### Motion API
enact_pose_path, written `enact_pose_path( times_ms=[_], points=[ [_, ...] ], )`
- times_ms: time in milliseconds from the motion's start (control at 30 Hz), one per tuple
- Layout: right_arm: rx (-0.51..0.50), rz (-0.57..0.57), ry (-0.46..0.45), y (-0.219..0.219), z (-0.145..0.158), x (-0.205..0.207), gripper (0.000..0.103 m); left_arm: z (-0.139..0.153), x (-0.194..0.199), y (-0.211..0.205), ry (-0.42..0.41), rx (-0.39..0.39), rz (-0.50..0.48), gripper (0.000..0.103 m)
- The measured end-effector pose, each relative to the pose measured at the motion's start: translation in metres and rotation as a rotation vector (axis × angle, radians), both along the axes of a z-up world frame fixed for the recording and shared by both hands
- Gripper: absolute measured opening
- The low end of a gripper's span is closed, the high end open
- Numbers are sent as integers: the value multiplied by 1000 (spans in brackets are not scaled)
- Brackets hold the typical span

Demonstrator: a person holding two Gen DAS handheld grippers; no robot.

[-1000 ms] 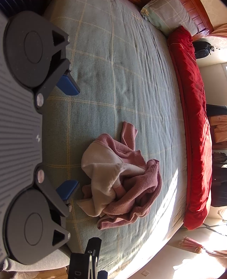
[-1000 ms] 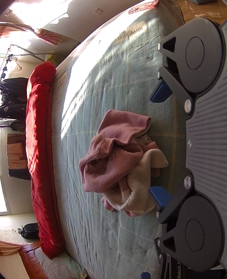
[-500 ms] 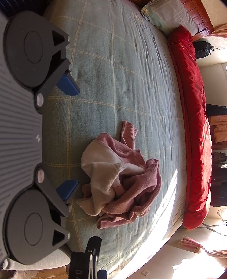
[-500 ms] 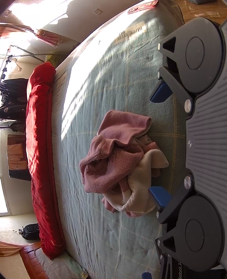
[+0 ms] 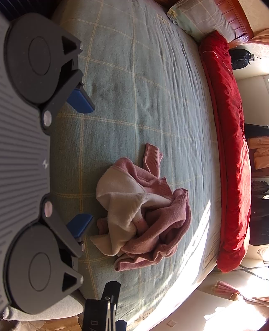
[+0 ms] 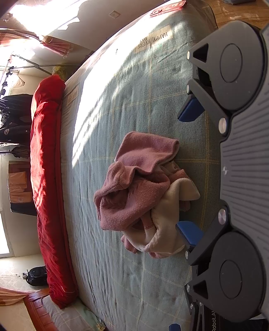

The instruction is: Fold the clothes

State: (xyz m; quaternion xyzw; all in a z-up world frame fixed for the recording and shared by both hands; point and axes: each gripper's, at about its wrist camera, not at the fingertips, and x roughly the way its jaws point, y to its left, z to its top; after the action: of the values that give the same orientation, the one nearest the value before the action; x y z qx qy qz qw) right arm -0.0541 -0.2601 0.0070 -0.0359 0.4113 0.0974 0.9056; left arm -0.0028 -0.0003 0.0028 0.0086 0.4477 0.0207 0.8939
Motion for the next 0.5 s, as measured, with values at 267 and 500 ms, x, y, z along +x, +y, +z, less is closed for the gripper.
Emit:
enact_pose_path(
  times_ms=[267,500],
  points=[
    [-4,4,0,0,0,0,103,2,0,1,-4,-6,3,102],
    [-5,7,2,1,0,0,103,1,0,2,-2,-9,3,102]
  ],
)
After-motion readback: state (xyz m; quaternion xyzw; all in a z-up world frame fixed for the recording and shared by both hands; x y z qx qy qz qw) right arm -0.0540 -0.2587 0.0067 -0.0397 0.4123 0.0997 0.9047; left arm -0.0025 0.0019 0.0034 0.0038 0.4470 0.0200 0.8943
